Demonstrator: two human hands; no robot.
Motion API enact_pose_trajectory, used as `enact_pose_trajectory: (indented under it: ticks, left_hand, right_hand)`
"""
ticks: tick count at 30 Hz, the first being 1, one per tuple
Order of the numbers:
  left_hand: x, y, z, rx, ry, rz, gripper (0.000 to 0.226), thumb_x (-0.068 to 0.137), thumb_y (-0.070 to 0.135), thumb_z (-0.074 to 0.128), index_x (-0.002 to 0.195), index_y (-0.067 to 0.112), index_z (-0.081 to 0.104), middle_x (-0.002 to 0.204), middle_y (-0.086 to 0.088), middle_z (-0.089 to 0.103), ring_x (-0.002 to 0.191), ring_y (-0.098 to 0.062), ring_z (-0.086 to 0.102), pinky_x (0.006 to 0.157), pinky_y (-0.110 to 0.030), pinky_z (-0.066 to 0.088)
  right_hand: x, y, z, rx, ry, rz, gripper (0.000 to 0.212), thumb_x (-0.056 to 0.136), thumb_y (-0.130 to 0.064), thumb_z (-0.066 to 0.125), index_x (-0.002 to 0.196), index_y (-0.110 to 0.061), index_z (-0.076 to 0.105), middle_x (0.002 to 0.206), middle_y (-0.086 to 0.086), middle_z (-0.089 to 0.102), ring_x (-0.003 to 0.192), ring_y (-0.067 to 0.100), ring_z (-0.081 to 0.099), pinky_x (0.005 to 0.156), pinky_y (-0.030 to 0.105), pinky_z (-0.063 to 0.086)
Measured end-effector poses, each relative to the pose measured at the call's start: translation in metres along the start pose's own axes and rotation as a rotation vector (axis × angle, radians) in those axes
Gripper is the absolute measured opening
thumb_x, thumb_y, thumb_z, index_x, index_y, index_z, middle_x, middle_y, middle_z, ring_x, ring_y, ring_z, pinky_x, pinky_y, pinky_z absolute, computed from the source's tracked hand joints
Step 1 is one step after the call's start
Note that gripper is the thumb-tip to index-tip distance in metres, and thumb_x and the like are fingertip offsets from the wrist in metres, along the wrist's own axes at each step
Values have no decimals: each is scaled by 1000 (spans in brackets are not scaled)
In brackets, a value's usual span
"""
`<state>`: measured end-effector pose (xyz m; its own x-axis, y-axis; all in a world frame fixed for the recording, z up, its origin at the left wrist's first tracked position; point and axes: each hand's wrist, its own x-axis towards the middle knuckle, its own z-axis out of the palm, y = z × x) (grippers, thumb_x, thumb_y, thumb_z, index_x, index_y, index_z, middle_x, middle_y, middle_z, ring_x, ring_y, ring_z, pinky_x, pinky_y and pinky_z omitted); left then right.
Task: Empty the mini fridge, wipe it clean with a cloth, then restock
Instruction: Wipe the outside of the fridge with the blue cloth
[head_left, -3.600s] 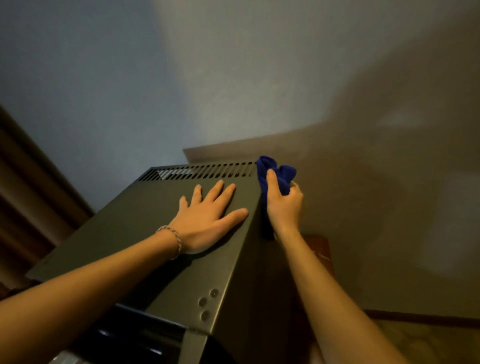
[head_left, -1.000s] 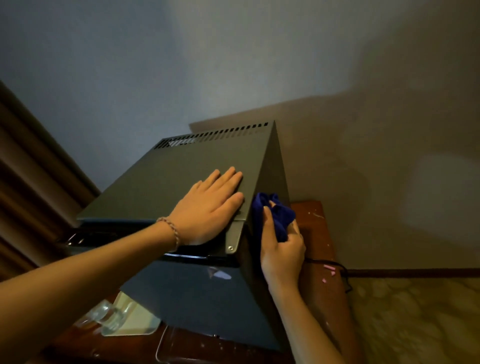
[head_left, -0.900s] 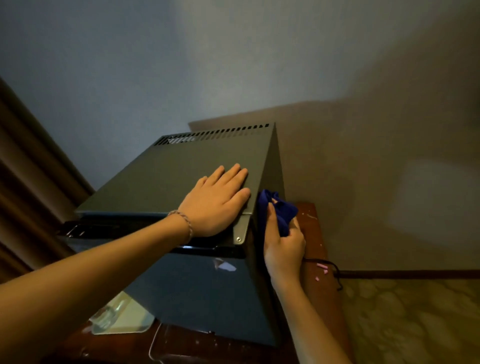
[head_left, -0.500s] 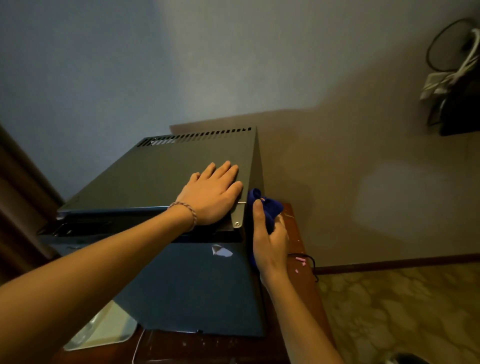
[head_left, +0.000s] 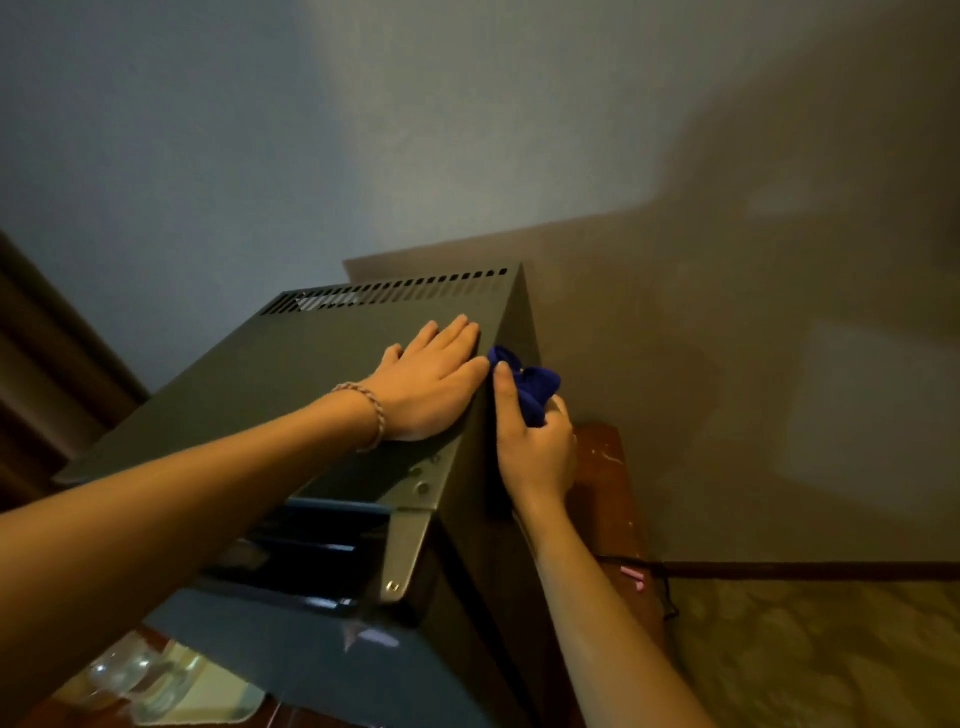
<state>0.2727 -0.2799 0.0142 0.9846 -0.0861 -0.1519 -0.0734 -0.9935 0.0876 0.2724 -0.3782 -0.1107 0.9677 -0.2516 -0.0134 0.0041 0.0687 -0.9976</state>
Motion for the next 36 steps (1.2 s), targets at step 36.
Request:
enact_pose_trajectory:
  ticks: [36]
  left_hand:
    - [25, 6, 4, -89, 68, -34, 71, 90, 59, 28, 155, 42, 6, 162, 26, 0, 148, 4, -6, 121, -33, -3]
  right_hand:
    - [-37, 123, -20, -82, -5, -157, 68, 89, -77, 46, 118, -21, 72, 131, 6, 63, 125, 37, 52, 108, 15, 28]
